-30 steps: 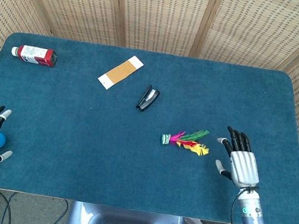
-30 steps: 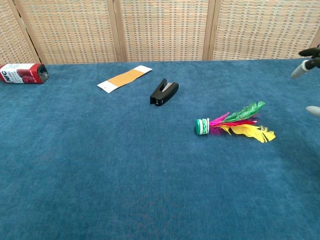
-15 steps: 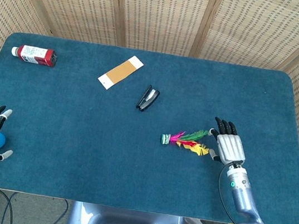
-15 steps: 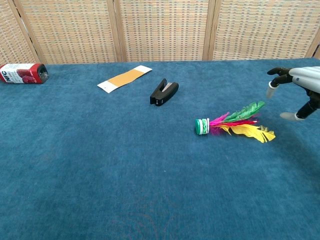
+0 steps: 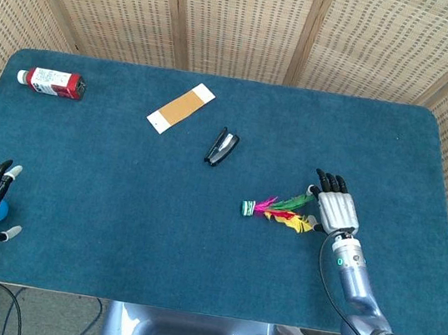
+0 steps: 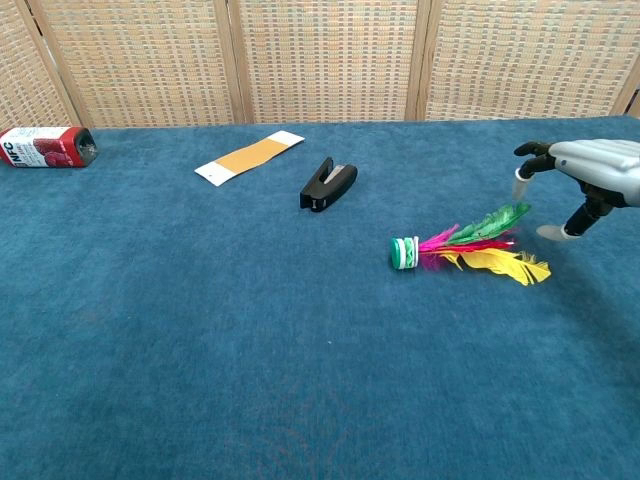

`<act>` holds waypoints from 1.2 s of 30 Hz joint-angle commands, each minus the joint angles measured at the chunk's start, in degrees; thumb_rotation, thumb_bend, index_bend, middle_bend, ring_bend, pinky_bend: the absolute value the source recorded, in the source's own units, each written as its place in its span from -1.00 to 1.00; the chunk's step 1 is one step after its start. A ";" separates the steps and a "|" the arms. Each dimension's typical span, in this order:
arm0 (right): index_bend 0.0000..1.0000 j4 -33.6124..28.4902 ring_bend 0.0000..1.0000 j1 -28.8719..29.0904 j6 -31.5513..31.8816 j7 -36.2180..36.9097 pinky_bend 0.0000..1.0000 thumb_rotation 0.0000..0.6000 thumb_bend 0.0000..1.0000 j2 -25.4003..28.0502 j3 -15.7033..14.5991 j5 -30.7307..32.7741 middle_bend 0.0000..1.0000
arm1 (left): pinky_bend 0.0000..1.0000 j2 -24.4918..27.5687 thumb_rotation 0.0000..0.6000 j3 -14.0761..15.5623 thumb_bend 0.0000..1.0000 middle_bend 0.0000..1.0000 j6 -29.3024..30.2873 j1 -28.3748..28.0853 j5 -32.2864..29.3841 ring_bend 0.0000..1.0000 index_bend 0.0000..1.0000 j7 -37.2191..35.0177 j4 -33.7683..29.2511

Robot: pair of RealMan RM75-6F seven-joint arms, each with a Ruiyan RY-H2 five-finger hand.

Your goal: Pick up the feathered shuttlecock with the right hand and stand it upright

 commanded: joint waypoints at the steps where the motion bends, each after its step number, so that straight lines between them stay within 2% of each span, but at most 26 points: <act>1: -0.35 0.55 -1.00 0.55 0.02 0.04 -1.00 1.00 -0.40 -0.41 -0.16 -0.11 -1.00 | -1.00 -0.06 1.00 0.00 -0.98 -1.00 -0.06 -0.06 0.00 -1.00 -1.00 0.03 0.05; 9: -0.33 1.79 -1.00 2.17 -1.14 -0.35 -1.00 1.00 -0.40 -1.48 -0.06 1.19 -1.00 | -1.00 -0.15 1.00 -0.24 -0.98 -1.00 -0.67 -0.30 -0.77 -1.00 -1.00 -0.54 0.64; 23: -0.13 7.41 -1.00 4.27 -2.46 0.01 -1.00 1.00 -0.40 -5.25 -1.02 2.73 -0.93 | -1.00 -0.31 1.00 -0.35 -0.98 -1.00 -0.87 -0.47 -1.15 -1.00 -1.00 -0.93 1.13; 36: -0.09 3.88 -1.00 4.54 -0.28 -2.73 -0.98 1.00 -0.40 -4.17 -1.22 3.73 -0.90 | -1.00 -0.26 1.00 -0.09 -0.98 -1.00 -0.97 -0.53 -0.98 -1.00 -1.00 -1.00 1.04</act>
